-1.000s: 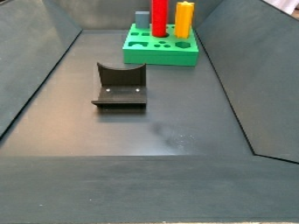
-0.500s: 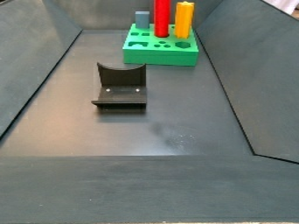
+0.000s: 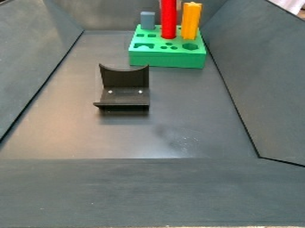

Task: Pick up the round object. Move up. Place the round object on the fixture. Regrasp the round object. Move to above the board. Insert the round object.
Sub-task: Insert the round object.

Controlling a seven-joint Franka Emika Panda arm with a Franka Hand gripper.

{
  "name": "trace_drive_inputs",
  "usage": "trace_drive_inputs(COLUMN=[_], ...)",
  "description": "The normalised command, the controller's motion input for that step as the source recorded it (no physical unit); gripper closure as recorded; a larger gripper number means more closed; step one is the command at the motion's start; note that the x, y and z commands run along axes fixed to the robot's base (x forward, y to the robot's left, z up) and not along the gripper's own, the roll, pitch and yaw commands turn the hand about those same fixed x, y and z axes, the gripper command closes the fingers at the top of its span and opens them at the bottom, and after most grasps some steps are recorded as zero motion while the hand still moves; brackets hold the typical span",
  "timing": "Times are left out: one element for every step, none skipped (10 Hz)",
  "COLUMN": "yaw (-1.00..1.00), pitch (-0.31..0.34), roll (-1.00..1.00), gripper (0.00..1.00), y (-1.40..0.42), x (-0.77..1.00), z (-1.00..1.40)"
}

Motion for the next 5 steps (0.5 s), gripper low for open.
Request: trace_drive_inputs(yaw=[0.00, -0.04, -0.03, -0.03, 0.07], pitch=[0.114, 0.000, 0.000, 0.000, -0.019], roll=[-0.04, -0.10, -0.10, -0.04, 0.06], gripper=[1.00, 1.00, 1.00, 1.00, 1.00], y=[0.01, 0.00, 0.00, 0.00, -0.17], x=[0.22, 0.00, 0.04, 0.13, 0.00], z=[-0.54, -0.20, -0.12, -0.12, -0.03])
